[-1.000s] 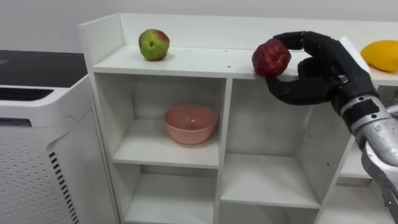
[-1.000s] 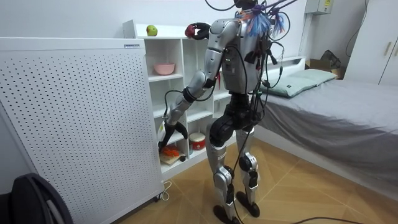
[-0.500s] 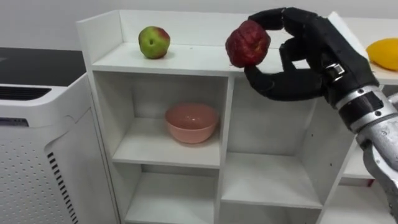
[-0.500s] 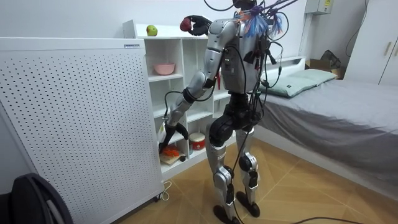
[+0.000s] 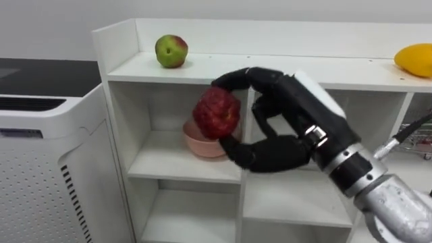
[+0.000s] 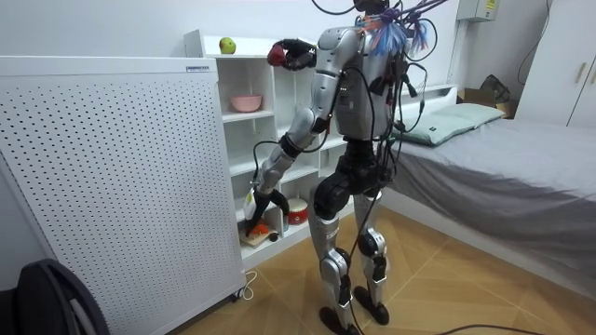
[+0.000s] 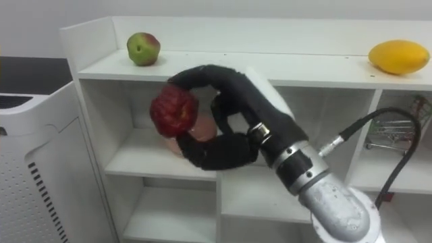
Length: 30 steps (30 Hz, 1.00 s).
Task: Arrange fruit in the closet
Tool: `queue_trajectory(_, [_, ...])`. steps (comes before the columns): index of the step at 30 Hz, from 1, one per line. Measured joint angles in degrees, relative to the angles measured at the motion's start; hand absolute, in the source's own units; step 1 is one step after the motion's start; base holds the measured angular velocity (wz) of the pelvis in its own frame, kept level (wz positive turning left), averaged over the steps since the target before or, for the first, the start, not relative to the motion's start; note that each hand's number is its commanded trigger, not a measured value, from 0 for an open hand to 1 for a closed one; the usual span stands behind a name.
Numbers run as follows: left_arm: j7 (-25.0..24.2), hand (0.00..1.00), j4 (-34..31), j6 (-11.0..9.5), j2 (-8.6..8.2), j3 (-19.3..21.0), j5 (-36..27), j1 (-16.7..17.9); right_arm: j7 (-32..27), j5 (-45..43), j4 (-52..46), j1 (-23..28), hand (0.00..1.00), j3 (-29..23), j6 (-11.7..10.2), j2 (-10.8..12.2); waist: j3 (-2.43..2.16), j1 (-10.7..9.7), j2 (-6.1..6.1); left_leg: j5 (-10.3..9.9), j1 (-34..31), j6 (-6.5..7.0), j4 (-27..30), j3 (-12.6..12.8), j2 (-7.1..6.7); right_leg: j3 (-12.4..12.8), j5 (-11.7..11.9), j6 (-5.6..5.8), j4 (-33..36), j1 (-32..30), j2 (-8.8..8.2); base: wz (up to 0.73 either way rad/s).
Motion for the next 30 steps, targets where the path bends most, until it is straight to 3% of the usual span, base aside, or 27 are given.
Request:
queue_trajectory(4, [1.1, 0.00, 1.1, -0.9, -0.81, -1.4, -2.0, 0.6, 0.9, -0.9, 2.0, 4.7, 1.00, 0.5, 0.0, 0.9, 0.18, 0.7, 0.38, 0.1, -0.8, -0.02, 0.1, 0.0, 0.07, 0.0, 0.0, -0.04, 0.2, -1.0, 0.01, 0.00])
queue_trajectory(11, [2.8, 0.00, 2.8, -1.4, -0.78, -4.4, -4.4, 0.8, 0.9, -2.2, 7.1, 6.1, 1.00, 1.6, -0.1, 1.0, 0.17, 0.5, 0.41, 0.5, -2.6, -0.04, 0.2, -0.2, 0.05, -0.2, 0.1, -0.12, 0.9, -3.1, -0.08, 0.01])
queue_trajectory(14, [4.3, 0.00, 4.0, -2.4, -0.63, -6.5, -5.0, 0.7, 0.1, -2.2, 10.1, 6.9, 1.00, 2.2, -1.1, 1.3, 0.16, 0.6, 0.14, 0.5, -2.8, -0.04, 0.1, -0.6, 0.00, -1.2, 0.1, -0.12, 1.0, -3.1, -0.17, 0.08])
queue_trajectory(20, [11.9, 0.00, 8.7, -6.0, -0.56, -8.9, -7.1, 1.1, -5.3, -4.4, 27.5, 7.6, 1.00, 3.7, -3.7, 4.8, 0.57, 0.8, -2.67, 0.5, -8.3, -0.08, 3.5, -1.5, 0.17, -2.0, -0.8, -0.40, 5.7, -9.0, -1.06, 0.09])
queue_trajectory(22, [14.7, 0.00, 10.4, -6.9, -0.66, -11.3, -7.2, 1.2, -7.6, -6.1, 32.6, 7.5, 1.00, 3.7, -3.9, 5.6, 1.38, 1.0, -3.49, 0.5, -12.8, -0.07, 7.0, -2.0, -0.03, -1.9, -1.7, -0.44, 10.5, -13.7, -1.85, 0.22])
queue_trajectory(27, [17.7, 0.00, 12.6, -8.2, -1.26, -12.7, -7.1, 0.4, -12.2, -9.4, 39.1, 3.7, 1.00, 3.7, -6.6, 6.0, 2.64, 2.4, -3.06, -0.9, -22.6, 0.67, 14.3, -1.3, -0.25, -1.5, -4.5, -1.14, 18.5, -23.2, -2.87, 0.08])
queue_trajectory(30, [20.4, 0.00, 12.3, -8.4, -0.96, -12.7, -7.1, 0.1, -15.4, -9.7, 42.1, 1.5, 1.00, 3.7, -9.8, 6.0, 2.75, 3.2, -3.01, -1.4, -29.2, 0.68, 19.7, -1.4, -0.43, -1.5, -6.1, -1.93, 24.8, -30.2, -3.87, 0.08])
